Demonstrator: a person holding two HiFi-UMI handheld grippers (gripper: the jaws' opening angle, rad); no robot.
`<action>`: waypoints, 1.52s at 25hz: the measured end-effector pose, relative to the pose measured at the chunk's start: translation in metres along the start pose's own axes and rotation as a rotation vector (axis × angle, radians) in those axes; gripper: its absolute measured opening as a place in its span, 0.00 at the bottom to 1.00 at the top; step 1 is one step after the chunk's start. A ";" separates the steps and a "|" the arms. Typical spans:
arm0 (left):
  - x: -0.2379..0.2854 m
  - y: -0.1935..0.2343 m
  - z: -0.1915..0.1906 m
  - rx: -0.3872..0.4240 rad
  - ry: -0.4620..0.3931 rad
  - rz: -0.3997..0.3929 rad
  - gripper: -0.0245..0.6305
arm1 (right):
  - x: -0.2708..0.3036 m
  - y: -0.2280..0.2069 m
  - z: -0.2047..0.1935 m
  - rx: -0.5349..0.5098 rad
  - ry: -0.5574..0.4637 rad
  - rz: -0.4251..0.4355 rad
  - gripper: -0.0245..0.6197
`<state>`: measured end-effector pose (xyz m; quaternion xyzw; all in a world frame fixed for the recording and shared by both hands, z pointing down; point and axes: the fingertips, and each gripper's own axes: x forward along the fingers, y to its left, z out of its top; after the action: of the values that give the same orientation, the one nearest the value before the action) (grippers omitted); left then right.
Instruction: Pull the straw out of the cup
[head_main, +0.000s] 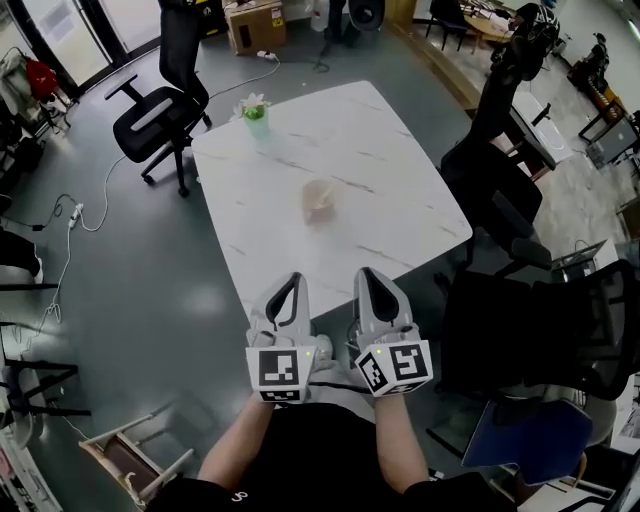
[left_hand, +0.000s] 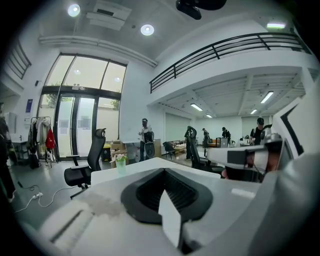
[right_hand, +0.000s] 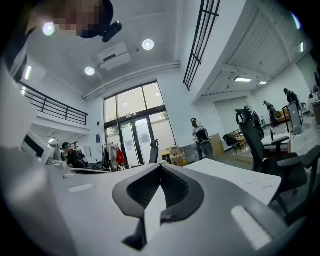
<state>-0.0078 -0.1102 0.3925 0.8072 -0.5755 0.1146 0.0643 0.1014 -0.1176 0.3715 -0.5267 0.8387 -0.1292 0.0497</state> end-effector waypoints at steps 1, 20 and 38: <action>0.004 0.002 -0.002 -0.001 0.008 0.006 0.04 | 0.005 -0.002 -0.001 0.004 0.005 0.006 0.04; 0.091 0.034 -0.021 -0.044 0.082 -0.003 0.04 | 0.087 -0.027 -0.033 0.034 0.113 0.017 0.04; 0.142 0.052 -0.048 -0.045 0.142 -0.057 0.04 | 0.150 -0.052 -0.069 0.066 0.169 -0.033 0.05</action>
<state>-0.0179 -0.2454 0.4744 0.8115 -0.5486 0.1564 0.1263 0.0659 -0.2618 0.4593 -0.5258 0.8263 -0.2016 -0.0062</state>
